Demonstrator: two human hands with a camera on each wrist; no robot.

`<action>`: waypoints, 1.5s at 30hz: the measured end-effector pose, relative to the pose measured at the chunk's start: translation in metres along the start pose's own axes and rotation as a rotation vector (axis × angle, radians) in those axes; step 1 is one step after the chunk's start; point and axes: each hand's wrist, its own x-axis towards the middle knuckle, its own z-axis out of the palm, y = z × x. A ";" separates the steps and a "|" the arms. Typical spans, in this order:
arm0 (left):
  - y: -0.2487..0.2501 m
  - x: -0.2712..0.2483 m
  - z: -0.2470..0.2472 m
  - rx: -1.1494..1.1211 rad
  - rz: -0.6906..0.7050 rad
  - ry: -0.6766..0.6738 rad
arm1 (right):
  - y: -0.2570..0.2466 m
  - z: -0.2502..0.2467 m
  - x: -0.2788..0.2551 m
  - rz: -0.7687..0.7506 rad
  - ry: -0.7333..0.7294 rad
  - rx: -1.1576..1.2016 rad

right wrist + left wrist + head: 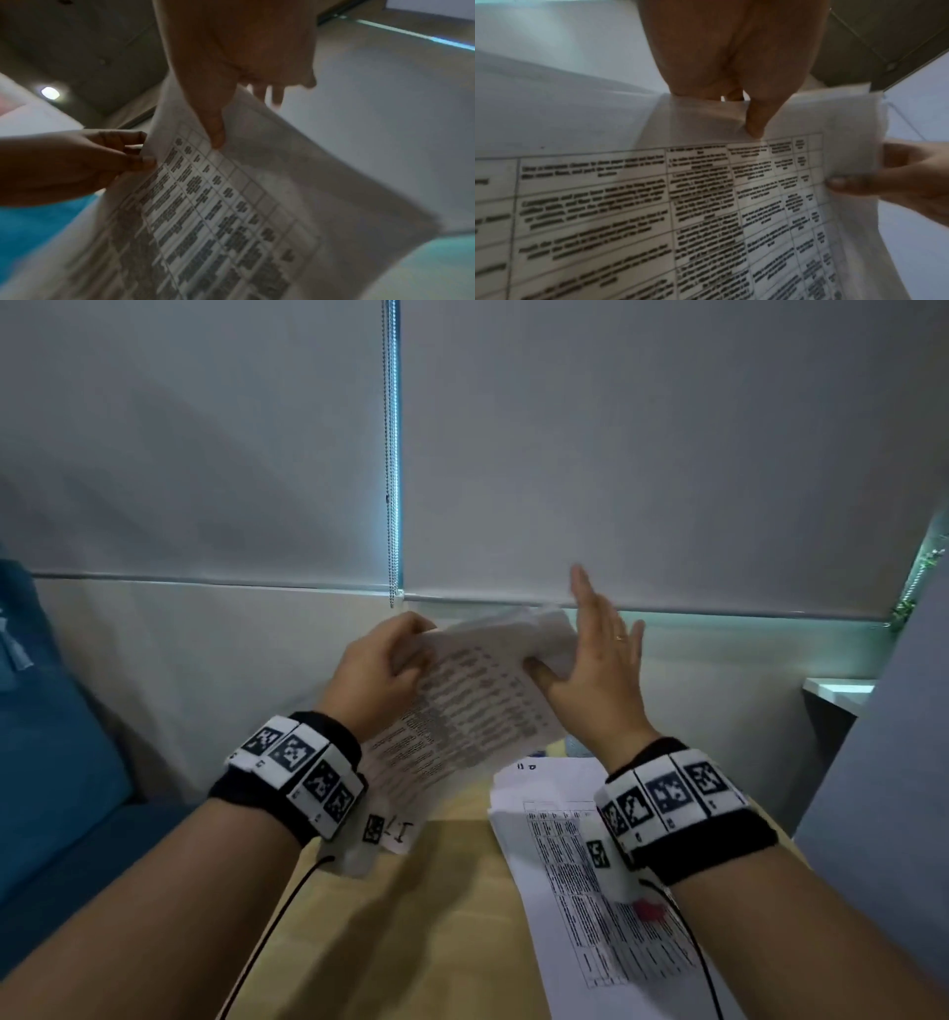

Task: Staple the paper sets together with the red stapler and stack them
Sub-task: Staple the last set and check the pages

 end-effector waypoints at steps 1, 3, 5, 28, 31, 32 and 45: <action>0.003 -0.002 0.001 -0.021 -0.005 -0.029 | 0.000 0.001 0.000 0.040 -0.054 0.078; -0.001 -0.008 0.002 0.068 -0.052 -0.052 | 0.005 0.004 -0.004 0.170 -0.092 0.303; -0.018 -0.018 0.004 0.454 -0.131 -0.010 | 0.017 0.003 -0.012 0.253 -0.052 0.413; -0.092 -0.073 0.020 -0.329 -0.710 0.234 | 0.062 0.045 -0.087 0.570 -0.047 0.555; -0.094 -0.075 0.022 -0.321 -0.734 0.203 | 0.063 0.047 -0.084 0.593 -0.023 0.548; -0.093 -0.075 0.022 -0.340 -0.734 0.194 | 0.063 0.047 -0.083 0.600 -0.037 0.557; -0.096 -0.079 0.030 -0.332 -0.807 0.061 | 0.065 0.049 -0.086 0.647 -0.205 0.465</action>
